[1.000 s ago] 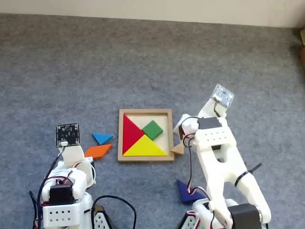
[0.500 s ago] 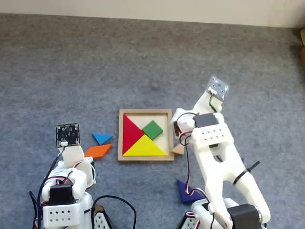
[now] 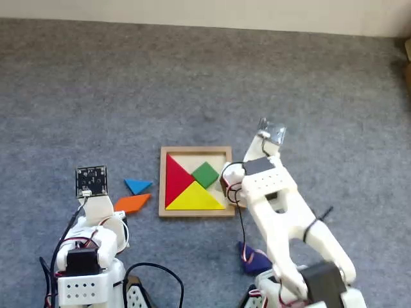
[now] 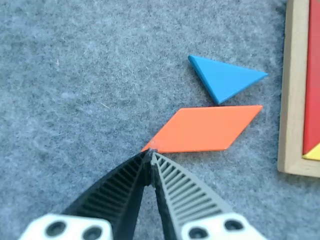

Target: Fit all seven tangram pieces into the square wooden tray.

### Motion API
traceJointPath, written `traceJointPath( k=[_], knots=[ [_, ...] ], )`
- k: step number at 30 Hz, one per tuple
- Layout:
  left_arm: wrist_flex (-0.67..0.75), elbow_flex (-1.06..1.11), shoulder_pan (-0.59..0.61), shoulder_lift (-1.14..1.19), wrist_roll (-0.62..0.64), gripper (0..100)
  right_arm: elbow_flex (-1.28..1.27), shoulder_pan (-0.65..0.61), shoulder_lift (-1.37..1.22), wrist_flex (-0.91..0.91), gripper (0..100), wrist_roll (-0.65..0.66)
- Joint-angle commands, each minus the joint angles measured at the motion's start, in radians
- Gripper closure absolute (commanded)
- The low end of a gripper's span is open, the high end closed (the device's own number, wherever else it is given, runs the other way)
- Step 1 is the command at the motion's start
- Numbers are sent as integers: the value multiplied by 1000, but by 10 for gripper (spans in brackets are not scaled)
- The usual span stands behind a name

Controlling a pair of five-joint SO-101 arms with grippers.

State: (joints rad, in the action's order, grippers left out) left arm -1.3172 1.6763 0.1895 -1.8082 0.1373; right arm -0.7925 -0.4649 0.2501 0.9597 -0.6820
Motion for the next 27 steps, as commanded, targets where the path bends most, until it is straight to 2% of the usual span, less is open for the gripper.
traceJointPath(
  k=[1, 12, 18, 27],
  knots=[
    [-3, 21, 7, -1, -8, 993, 18, 13, -70, 5, 768, 8],
    [-3, 21, 7, -1, -8, 993, 8, 25, -159, -77, 770, 8],
    [-3, 21, 7, -1, -8, 993, 8, 25, -159, -77, 893, 8],
    [-3, 21, 7, -1, -8, 993, 16, 45, -150, -71, 907, 8]
  ],
)
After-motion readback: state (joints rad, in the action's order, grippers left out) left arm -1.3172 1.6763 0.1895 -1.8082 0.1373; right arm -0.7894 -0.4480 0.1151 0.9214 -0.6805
